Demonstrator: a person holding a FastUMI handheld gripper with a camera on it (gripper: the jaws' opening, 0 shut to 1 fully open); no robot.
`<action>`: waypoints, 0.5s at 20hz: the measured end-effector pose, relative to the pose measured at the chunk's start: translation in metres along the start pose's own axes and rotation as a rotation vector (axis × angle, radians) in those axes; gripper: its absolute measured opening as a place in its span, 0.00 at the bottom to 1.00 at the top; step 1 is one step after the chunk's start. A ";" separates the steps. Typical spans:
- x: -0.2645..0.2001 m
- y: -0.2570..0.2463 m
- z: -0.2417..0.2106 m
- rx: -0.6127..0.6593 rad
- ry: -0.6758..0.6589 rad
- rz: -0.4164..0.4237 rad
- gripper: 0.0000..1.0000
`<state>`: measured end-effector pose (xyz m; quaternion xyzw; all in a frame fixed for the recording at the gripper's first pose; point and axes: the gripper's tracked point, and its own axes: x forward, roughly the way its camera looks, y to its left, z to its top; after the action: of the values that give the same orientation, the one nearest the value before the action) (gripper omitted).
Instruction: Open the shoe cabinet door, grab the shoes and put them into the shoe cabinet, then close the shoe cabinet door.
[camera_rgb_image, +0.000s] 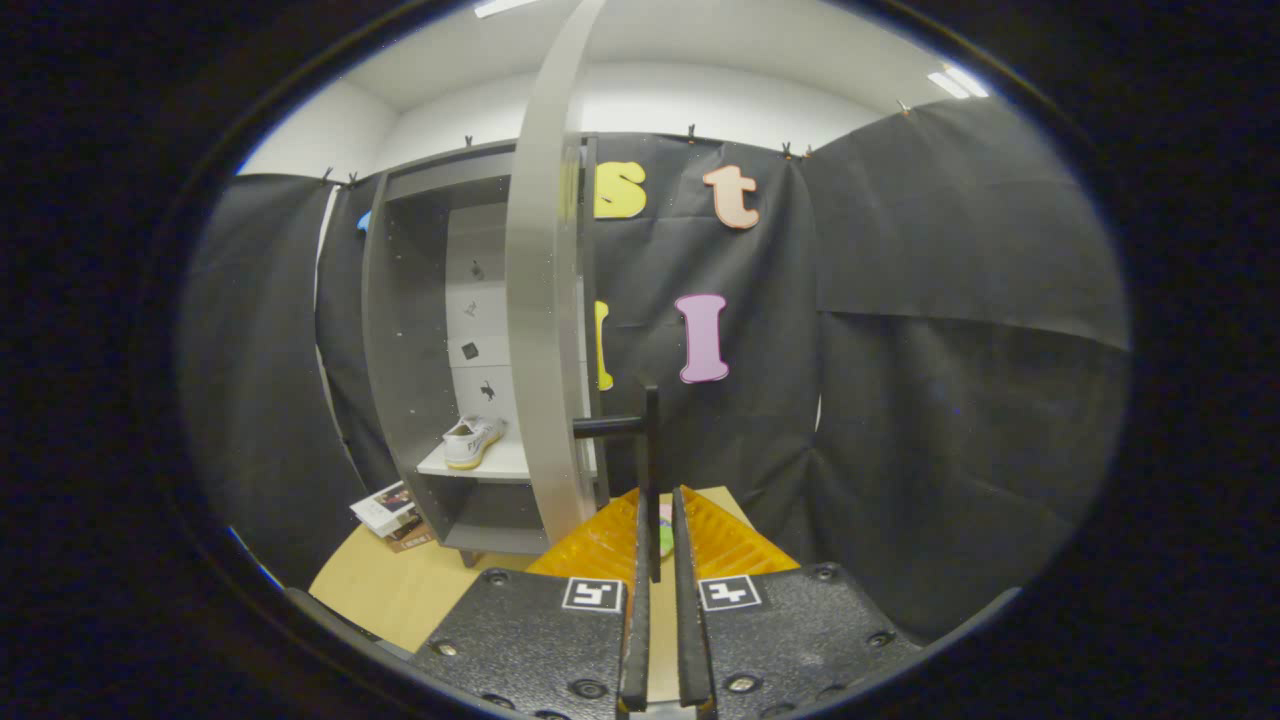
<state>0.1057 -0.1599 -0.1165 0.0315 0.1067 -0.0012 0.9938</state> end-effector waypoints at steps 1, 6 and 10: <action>-0.003 0.007 -0.002 0.002 0.002 0.024 0.18; -0.005 -0.012 0.001 -0.097 -0.017 -0.014 0.19; -0.013 -0.003 -0.002 -0.087 -0.005 -0.007 0.20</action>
<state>0.0926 -0.1627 -0.1159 -0.0121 0.1042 -0.0003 0.9945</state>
